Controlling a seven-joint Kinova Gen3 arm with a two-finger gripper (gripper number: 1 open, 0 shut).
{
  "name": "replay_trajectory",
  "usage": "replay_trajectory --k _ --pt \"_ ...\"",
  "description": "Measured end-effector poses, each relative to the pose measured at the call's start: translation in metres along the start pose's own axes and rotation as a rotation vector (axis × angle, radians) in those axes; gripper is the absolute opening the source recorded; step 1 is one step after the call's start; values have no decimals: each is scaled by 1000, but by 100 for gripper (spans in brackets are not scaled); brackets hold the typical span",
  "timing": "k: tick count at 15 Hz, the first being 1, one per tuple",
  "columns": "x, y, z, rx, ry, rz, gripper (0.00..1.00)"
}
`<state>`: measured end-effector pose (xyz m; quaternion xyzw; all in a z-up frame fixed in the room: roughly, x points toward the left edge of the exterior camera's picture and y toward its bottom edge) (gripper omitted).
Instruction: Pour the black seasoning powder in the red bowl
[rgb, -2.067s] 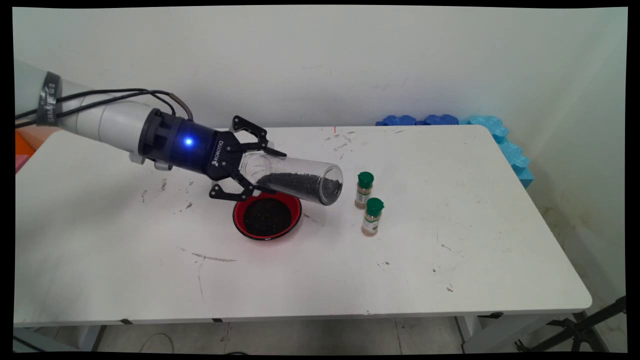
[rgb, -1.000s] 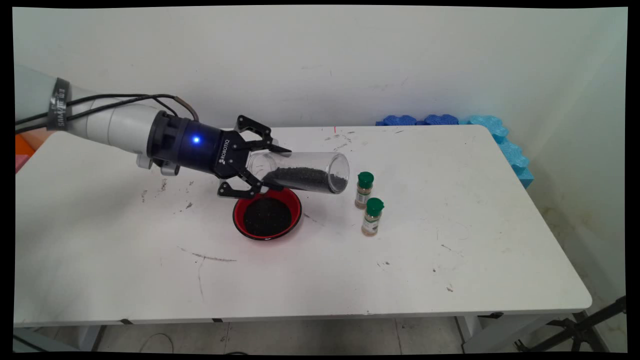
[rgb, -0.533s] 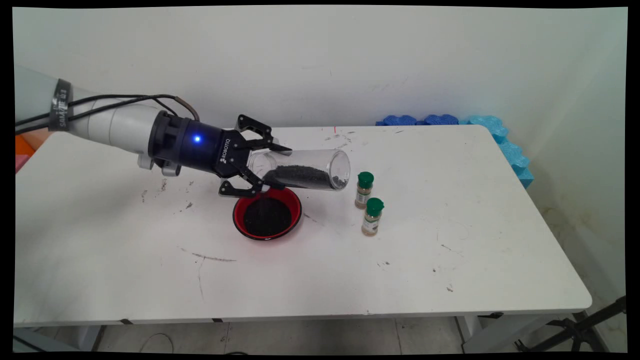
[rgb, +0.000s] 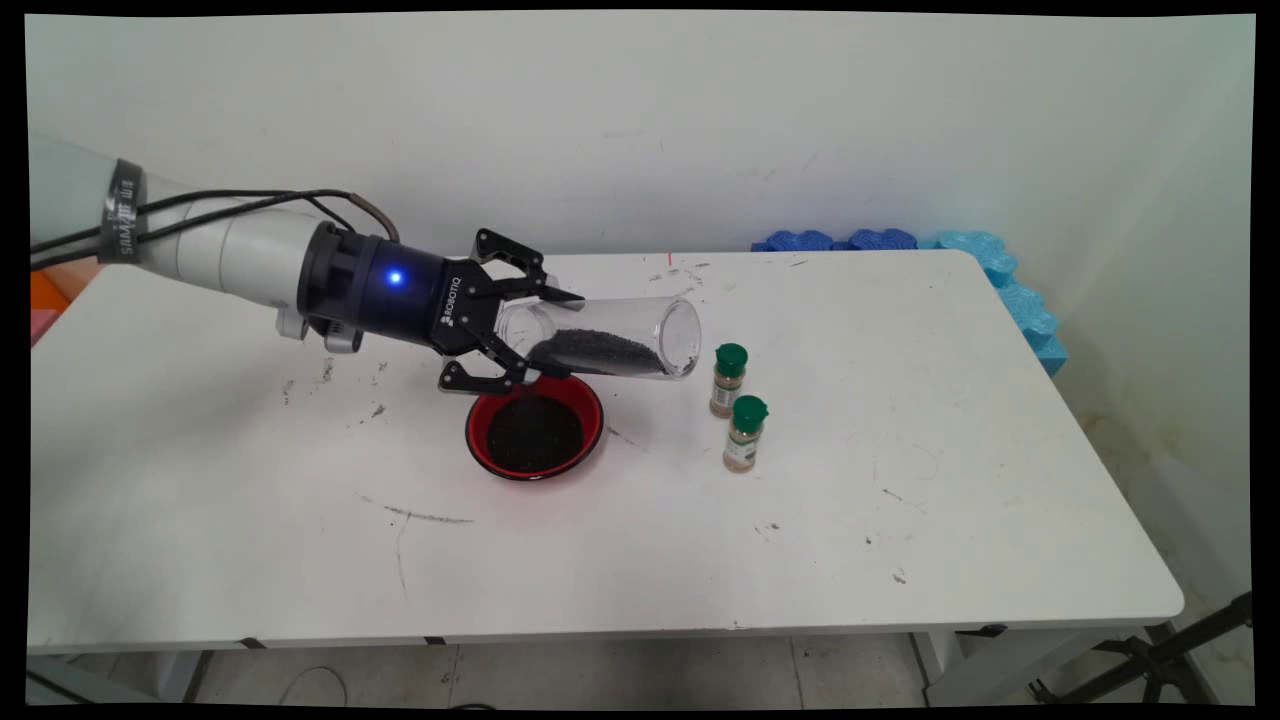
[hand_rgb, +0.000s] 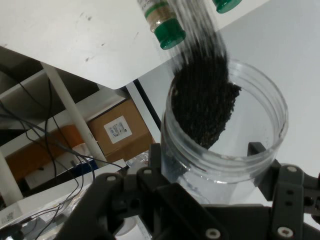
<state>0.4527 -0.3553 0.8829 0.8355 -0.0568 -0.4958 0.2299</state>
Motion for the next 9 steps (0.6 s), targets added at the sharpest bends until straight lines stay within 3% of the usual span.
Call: replay_trajectory --k 4,9 --pt "1 0 0 2 2 16 0" --pt "7 2 -1 32 38 164 0"
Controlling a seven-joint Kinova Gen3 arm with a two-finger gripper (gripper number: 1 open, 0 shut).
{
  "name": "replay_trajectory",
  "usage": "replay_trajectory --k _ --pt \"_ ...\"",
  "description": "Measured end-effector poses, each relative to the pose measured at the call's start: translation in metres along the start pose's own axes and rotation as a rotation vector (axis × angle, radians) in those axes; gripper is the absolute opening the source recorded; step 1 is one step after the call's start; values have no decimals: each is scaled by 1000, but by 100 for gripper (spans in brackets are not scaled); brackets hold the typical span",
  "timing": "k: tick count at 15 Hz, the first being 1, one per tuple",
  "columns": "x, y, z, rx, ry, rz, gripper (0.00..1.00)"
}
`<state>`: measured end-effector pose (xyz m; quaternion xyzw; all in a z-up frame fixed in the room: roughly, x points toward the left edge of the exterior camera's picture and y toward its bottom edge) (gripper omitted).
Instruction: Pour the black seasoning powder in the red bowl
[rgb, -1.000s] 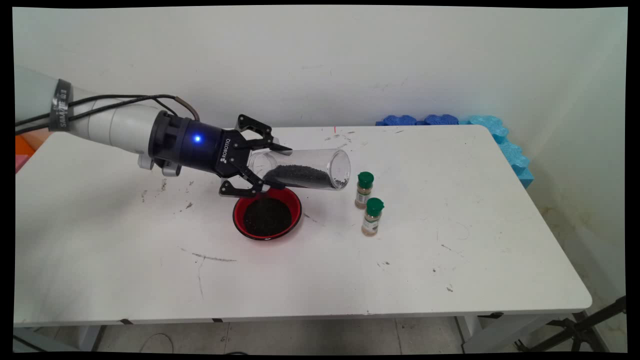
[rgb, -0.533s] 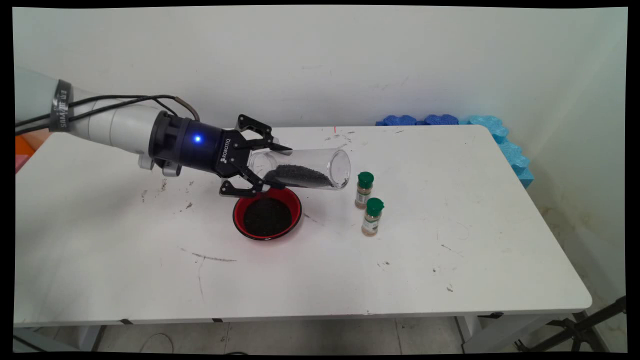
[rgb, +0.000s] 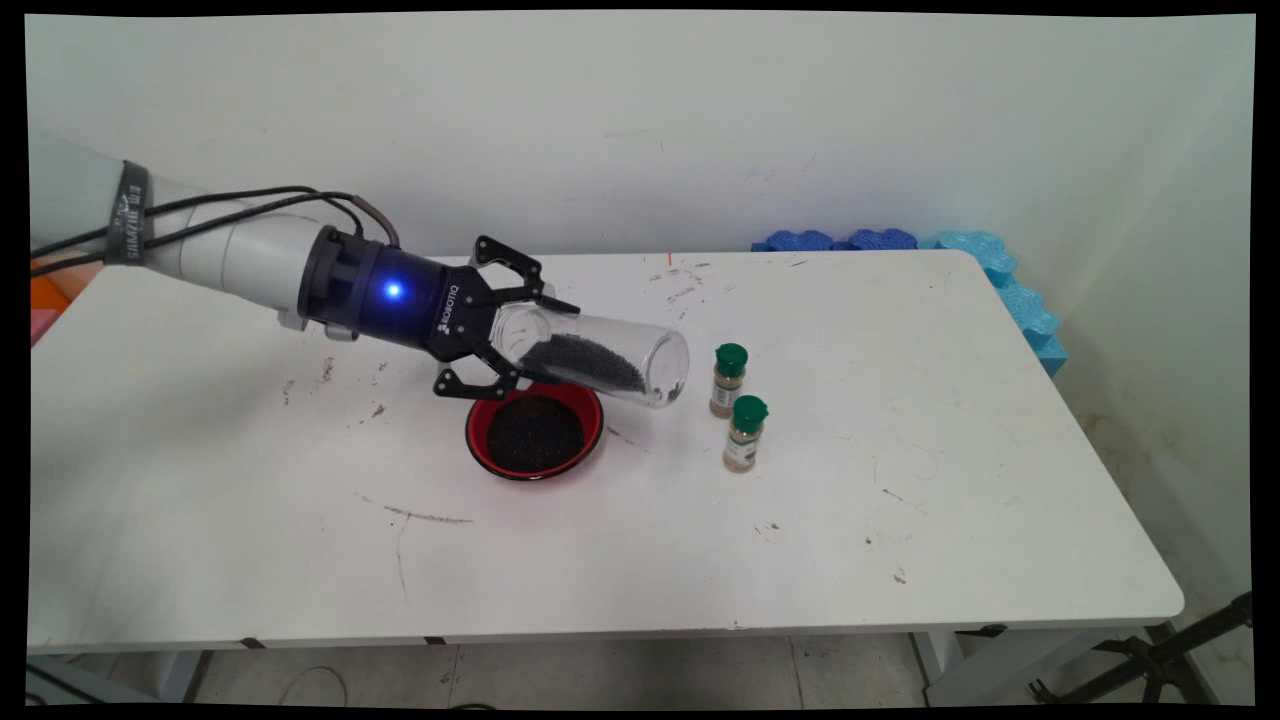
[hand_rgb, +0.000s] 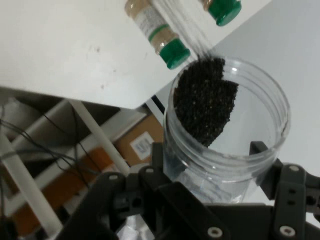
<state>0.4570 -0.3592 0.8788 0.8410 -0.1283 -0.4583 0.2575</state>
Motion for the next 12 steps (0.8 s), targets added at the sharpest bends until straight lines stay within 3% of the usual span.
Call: replay_trajectory --k 12 --pt "7 14 0 47 64 434 0"
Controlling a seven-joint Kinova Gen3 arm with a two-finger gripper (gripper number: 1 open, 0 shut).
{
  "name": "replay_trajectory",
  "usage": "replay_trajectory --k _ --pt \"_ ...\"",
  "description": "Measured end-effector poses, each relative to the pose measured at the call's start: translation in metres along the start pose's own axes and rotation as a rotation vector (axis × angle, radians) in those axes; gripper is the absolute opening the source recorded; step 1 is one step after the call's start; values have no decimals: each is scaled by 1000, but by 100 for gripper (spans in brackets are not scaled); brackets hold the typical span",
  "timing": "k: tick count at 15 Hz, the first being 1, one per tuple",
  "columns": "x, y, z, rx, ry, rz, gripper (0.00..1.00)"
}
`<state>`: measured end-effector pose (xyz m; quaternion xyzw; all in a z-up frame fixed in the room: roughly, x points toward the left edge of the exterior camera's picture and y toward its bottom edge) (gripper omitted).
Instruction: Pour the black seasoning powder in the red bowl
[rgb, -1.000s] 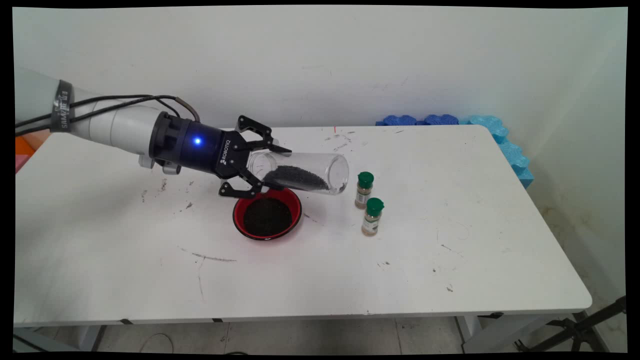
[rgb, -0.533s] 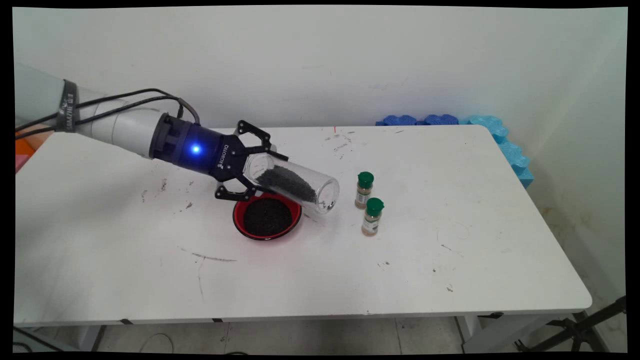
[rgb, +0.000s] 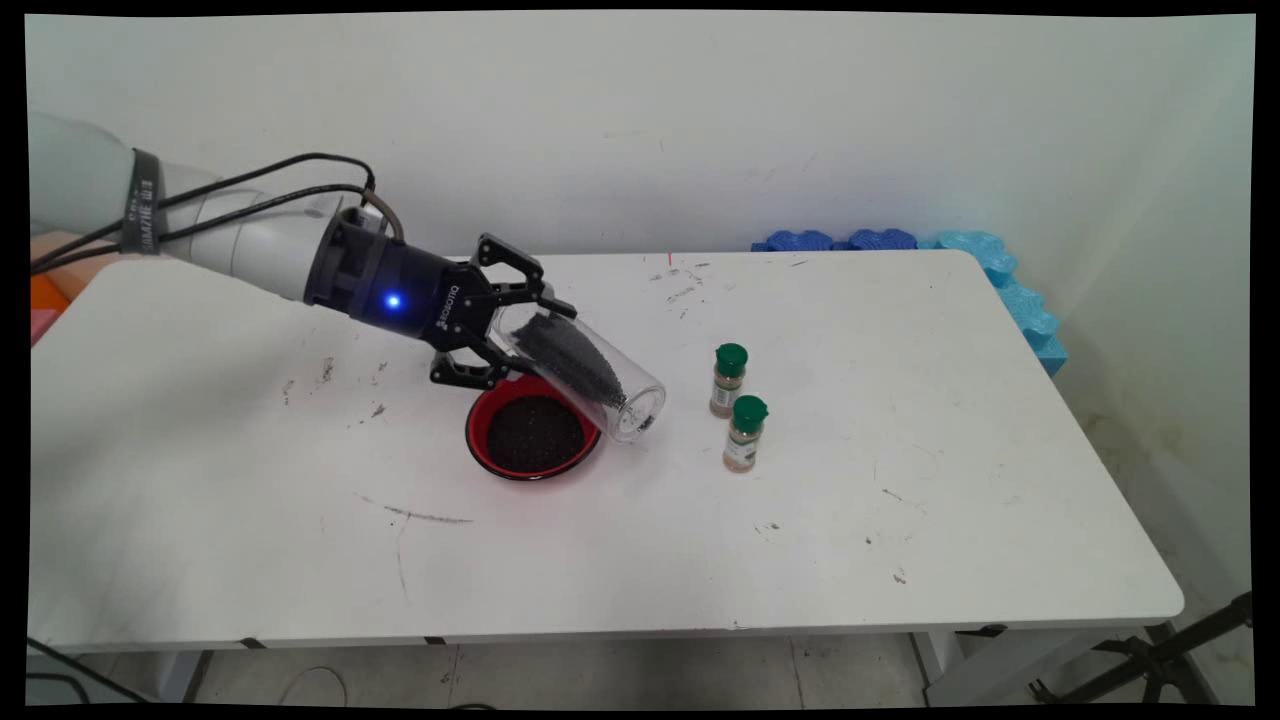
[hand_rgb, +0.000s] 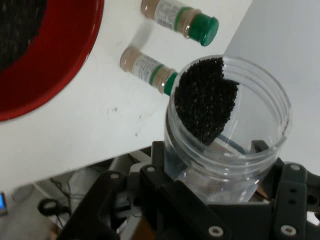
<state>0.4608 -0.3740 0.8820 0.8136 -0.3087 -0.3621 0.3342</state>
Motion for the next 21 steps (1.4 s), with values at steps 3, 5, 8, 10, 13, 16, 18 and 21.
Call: replay_trajectory --k 3,5,8,10,13,16,18,21 --pt "2 4 0 4 10 78 0" --pt "3 7 -1 13 14 171 0" --pt "2 13 -2 26 1 332 0" --pt "0 18 -3 32 -9 439 0" --pt "-3 26 -4 41 -18 566 0" --pt "-5 35 -5 47 -21 737 0" --pt "-5 40 -6 45 -13 847 0" --pt "-7 46 -7 47 -8 1022 0"
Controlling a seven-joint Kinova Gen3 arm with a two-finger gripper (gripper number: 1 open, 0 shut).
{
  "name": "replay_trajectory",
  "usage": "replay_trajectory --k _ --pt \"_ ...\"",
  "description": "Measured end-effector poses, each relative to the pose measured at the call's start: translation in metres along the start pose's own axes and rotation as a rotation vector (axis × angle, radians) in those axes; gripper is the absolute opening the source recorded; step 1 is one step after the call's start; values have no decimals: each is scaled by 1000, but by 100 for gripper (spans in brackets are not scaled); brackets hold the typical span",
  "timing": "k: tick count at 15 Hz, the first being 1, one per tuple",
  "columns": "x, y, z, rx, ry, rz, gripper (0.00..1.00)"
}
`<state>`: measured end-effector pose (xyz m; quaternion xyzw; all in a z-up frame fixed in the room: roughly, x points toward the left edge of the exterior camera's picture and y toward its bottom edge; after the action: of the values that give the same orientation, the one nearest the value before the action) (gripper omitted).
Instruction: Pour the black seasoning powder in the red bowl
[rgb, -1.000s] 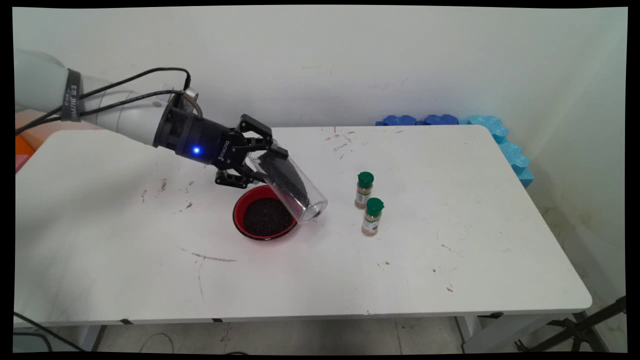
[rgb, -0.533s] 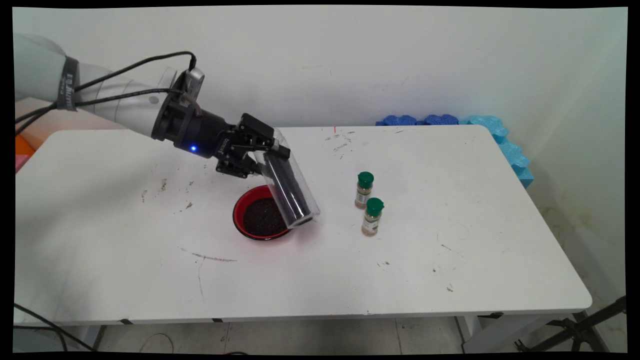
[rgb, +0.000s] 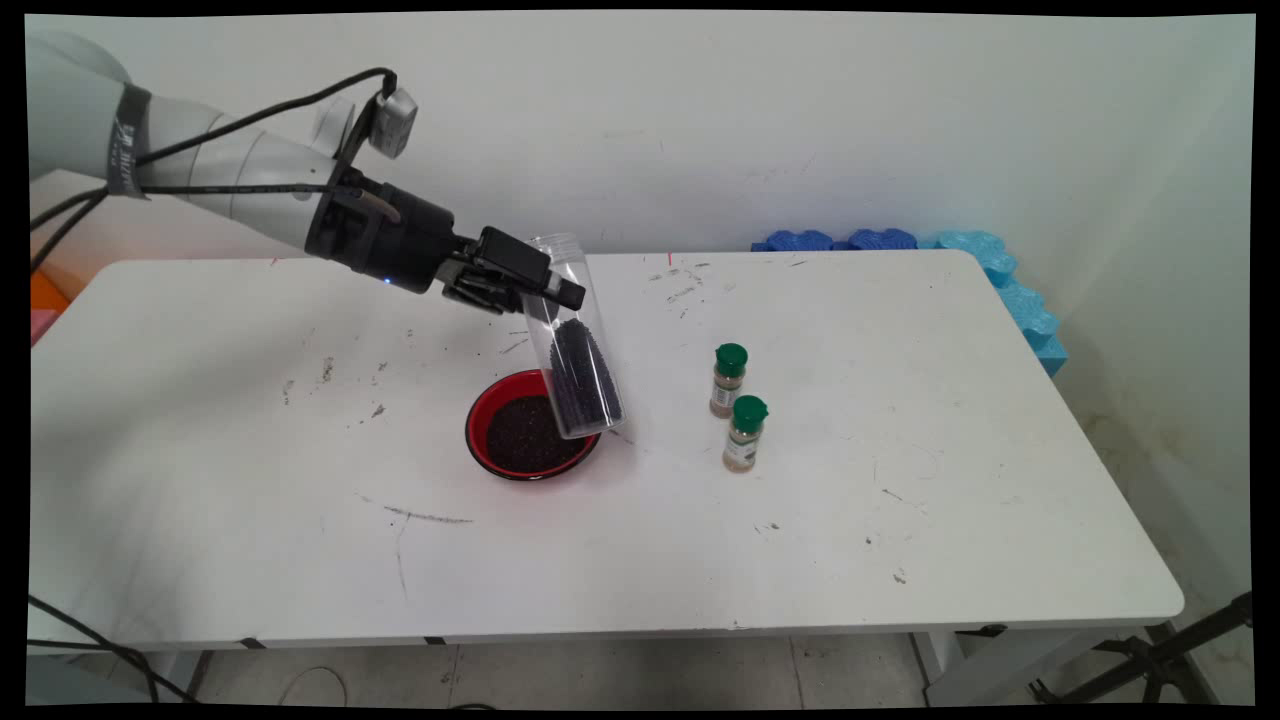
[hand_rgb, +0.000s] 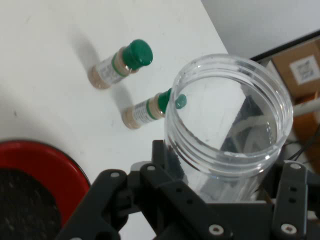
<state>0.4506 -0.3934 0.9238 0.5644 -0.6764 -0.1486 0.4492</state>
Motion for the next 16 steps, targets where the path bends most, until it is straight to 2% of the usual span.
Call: replay_trajectory --k 6,16 --pt "9 15 -3 15 22 339 0" --pt "20 39 3 49 59 786 0"
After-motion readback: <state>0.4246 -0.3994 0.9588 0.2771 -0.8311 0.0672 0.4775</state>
